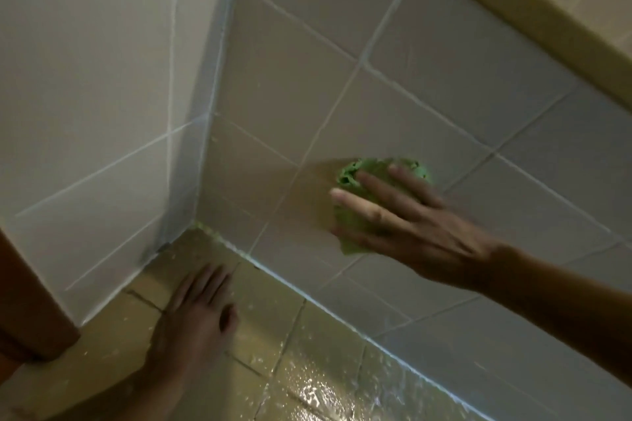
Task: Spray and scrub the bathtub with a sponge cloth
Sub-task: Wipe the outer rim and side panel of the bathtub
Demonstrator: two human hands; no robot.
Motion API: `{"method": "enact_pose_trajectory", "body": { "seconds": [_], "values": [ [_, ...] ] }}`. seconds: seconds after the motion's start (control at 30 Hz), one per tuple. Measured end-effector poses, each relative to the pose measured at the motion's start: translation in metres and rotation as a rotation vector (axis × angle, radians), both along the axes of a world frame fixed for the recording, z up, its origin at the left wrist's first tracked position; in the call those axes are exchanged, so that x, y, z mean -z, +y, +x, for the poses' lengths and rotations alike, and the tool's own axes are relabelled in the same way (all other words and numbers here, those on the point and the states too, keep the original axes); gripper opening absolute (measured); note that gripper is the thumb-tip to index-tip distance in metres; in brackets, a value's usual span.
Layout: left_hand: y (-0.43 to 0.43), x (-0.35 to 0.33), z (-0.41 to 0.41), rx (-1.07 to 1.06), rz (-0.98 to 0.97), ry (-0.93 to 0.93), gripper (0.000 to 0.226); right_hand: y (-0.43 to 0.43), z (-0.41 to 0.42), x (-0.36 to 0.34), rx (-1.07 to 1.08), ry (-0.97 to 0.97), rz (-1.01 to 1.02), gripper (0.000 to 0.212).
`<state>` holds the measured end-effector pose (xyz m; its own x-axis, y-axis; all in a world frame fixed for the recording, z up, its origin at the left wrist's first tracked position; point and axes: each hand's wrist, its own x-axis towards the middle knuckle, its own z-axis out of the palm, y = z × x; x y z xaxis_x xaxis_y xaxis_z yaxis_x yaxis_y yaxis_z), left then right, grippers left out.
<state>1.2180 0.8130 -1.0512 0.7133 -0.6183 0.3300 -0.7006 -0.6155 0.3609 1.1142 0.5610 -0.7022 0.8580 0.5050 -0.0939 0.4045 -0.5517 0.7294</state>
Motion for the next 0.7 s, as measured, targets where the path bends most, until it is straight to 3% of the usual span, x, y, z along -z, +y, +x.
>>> {"method": "enact_pose_trajectory", "body": {
  "seconds": [0.03,0.17,0.2,0.37,0.43,0.57,0.63,0.7],
  "values": [
    [0.0,0.0,0.0,0.006,0.001,0.001,0.059,0.005,0.006,-0.006,0.009,-0.033,0.004,0.058],
    [-0.005,0.005,0.001,-0.027,-0.028,0.049,0.058,0.038,0.044,-0.03,0.109,-0.569,0.216,0.059],
    [-0.005,0.007,0.0,-0.029,-0.038,0.058,0.058,0.045,0.052,-0.026,0.125,-0.6,0.248,0.057],
    [-0.007,0.002,-0.003,-0.054,-0.087,-0.002,0.056,0.049,0.075,0.026,0.036,-0.12,0.084,0.047],
    [-0.006,0.0,-0.003,-0.051,-0.088,-0.01,0.055,0.063,0.103,0.015,0.001,-0.198,0.159,0.046],
    [-0.001,0.0,-0.003,-0.035,-0.068,-0.002,0.056,0.088,0.14,0.004,0.014,-0.668,0.406,0.052],
    [-0.003,-0.002,-0.003,-0.037,-0.043,0.022,0.057,0.088,0.137,0.038,-0.017,-0.591,0.422,0.048],
    [-0.004,0.001,-0.002,-0.029,-0.012,0.027,0.057,0.079,0.123,0.091,-0.093,-0.294,0.292,0.034]
  ]
}}
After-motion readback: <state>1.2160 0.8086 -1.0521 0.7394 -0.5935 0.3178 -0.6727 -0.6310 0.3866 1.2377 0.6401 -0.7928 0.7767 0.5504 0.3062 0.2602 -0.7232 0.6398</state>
